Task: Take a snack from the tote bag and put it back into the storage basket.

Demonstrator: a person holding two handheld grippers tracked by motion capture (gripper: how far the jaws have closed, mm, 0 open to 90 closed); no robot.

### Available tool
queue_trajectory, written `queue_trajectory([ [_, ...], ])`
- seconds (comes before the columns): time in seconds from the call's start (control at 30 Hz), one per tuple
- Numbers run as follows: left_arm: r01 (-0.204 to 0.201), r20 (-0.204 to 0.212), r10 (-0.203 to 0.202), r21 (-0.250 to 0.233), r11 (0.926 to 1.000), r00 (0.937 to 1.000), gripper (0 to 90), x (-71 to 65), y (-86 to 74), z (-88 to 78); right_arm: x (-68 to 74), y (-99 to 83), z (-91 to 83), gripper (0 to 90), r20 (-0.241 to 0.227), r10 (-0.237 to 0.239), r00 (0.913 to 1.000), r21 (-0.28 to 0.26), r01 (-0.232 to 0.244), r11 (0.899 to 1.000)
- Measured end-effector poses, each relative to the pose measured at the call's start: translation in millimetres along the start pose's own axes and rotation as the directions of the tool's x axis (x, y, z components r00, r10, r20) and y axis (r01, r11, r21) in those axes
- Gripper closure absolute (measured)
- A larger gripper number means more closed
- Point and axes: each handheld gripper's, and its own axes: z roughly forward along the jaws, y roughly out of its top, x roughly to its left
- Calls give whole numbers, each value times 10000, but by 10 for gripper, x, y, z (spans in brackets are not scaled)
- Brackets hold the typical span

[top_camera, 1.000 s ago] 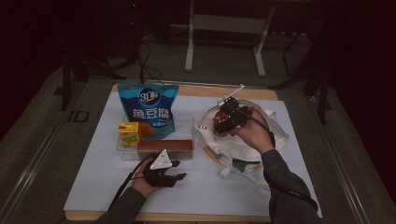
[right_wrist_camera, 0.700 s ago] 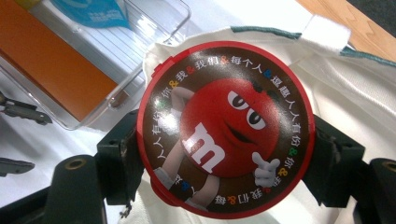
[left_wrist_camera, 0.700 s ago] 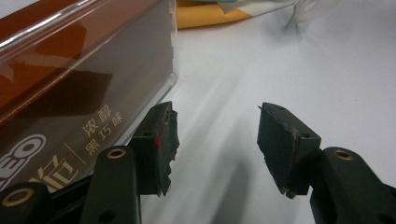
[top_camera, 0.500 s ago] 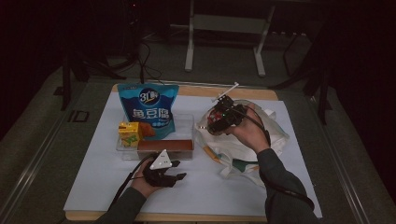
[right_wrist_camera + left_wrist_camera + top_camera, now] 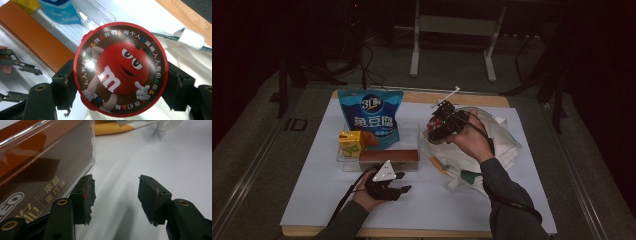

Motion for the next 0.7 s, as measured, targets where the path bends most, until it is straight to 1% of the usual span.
queue_trajectory([
  [0.7,-25,-26,25,7,10000,10000,460,-1,0,0,155,146,33,257,-101,-210,9997,-26,210,9998],
])
